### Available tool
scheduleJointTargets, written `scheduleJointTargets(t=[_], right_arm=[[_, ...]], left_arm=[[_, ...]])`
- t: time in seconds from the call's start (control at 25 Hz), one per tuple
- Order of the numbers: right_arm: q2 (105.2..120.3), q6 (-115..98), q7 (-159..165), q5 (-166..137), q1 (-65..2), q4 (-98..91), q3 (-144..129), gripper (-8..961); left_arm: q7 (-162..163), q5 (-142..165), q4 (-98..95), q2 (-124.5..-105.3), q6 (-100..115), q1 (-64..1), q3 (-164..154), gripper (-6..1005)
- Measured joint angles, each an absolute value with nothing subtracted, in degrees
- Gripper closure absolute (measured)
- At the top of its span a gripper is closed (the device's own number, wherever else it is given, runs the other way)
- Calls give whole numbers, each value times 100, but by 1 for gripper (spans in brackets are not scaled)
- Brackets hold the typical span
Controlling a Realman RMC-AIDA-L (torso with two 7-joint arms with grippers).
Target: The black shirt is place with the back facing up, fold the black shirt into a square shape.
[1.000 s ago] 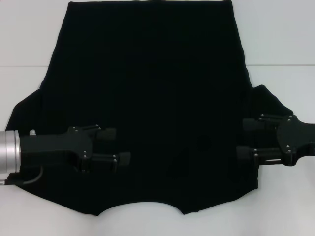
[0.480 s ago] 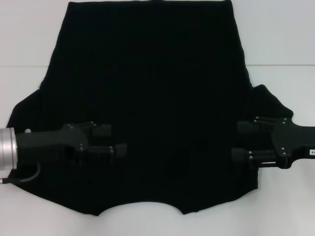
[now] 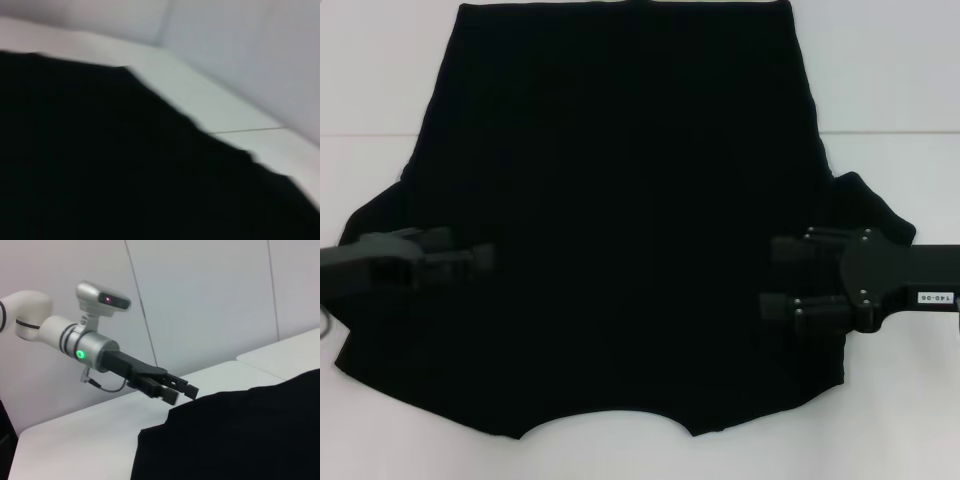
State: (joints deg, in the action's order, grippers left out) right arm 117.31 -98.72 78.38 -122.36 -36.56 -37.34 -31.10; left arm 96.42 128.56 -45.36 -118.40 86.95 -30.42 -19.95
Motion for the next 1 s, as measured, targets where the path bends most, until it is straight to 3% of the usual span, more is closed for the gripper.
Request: scheduleJointTargets(t=[1.0], right_arm=[[11794, -9643, 7963, -12143, -3777, -3731, -3049, 71]], left_arm=[[12851, 15001, -5163, -11834, 6292, -3201, -2433, 80]])
